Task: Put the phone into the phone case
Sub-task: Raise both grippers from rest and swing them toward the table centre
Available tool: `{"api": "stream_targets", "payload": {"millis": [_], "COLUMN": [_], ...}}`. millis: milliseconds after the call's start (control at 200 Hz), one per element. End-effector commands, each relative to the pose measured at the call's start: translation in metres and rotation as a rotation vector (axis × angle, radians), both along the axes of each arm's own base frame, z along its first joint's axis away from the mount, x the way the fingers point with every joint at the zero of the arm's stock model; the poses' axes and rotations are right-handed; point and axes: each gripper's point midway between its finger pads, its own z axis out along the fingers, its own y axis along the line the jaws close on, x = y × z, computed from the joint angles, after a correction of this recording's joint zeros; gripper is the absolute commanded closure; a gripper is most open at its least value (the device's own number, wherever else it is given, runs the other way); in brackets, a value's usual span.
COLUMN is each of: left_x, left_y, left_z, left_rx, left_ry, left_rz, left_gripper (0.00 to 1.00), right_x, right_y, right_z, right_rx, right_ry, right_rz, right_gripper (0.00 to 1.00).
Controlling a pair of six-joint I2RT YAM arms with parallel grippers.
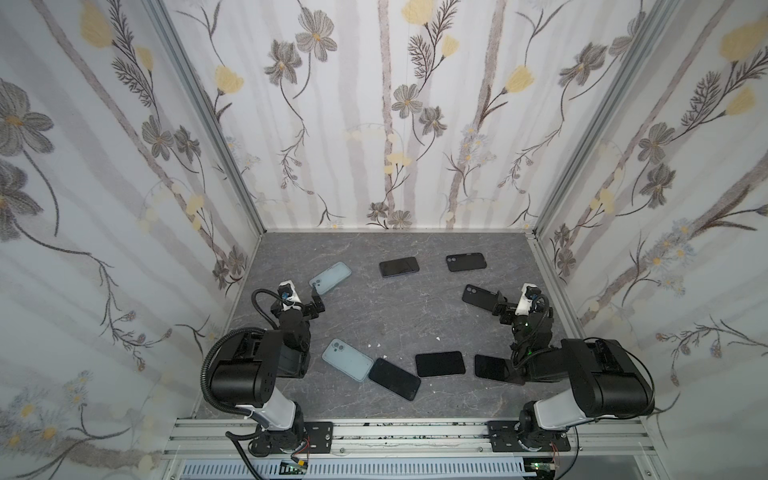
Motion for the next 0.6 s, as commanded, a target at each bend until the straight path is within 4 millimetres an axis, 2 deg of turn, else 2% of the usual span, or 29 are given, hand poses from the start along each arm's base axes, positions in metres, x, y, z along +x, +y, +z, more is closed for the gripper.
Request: {"api": "stream_targets", "payload": {"millis": [0, 595], "left_x": [0.0022, 0.0025], "left_y": [-0.0003, -0.0007], "left_z": [0.0067, 0.007], "left_rx": [0.005, 0.001], "left_ry": [-0.025, -0.026], "left_rz": [-0.004, -0.01], "left_gripper": [0.0, 0.0], "right_x": [0.0023, 0.003], "right_y": [-0.0011, -0.0018], "right_z": [0.0144, 0.0144], "right_rx": [-0.003, -0.001], "right_ry": [-0.058, -0.057], "right_rz": [-0.006, -0.007], "right_gripper": [0.0, 0.0]}}
